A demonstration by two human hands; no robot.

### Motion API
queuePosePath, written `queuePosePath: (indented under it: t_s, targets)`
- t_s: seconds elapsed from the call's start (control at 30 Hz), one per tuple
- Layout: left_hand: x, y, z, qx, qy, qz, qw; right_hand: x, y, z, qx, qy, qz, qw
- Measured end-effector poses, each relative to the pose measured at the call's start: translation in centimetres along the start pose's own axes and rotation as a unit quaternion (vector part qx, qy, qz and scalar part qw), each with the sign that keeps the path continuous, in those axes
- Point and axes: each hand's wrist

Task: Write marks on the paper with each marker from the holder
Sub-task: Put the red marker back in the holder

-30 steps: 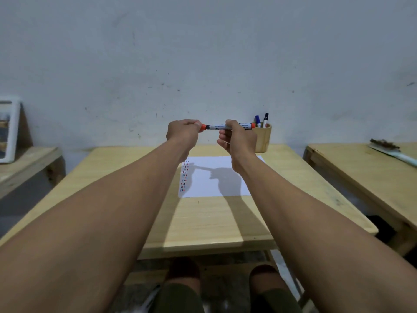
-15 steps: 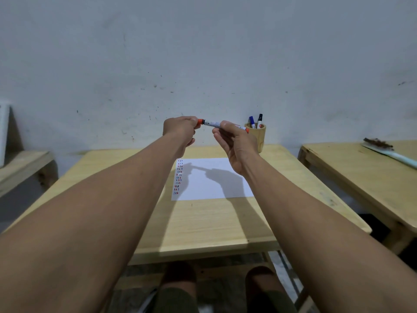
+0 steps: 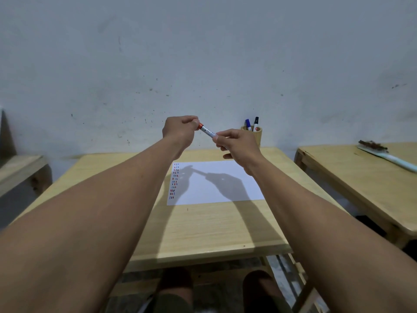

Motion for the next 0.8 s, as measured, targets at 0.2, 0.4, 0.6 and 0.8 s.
queuePosePath:
  t_s: [0.2, 0.4, 0.6, 0.8]
  targets:
    - [0.6, 0.2, 2.2, 0.014, -0.032, 0.053, 0.998, -0.1, -1.5, -1.6, -0.046, 0.139, -0.044, 0.988]
    - [2.3, -0.7, 5.4, -0.035, -0.042, 0.079, 0.995, 0.1, -3.3, -3.9, -0.035, 0.167, -0.034, 0.985]
    - [1.0, -3.1, 9.1, -0.029, -0.068, 0.058, 0.996, 1.6, -6.7, -7.4, 0.027, 0.194, -0.037, 0.980]
    - [-3.0, -5.6, 13.5, -0.071, -0.148, 0.046, 0.985, 2.7, -10.8, -10.1, 0.069, 0.210, -0.041, 0.974]
Point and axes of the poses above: each hand's wrist, its own y-axis away from the middle knuckle, its own z-axis out of the palm, x = y × z, and after that the axes turned 7 degrees about -z, right-handed
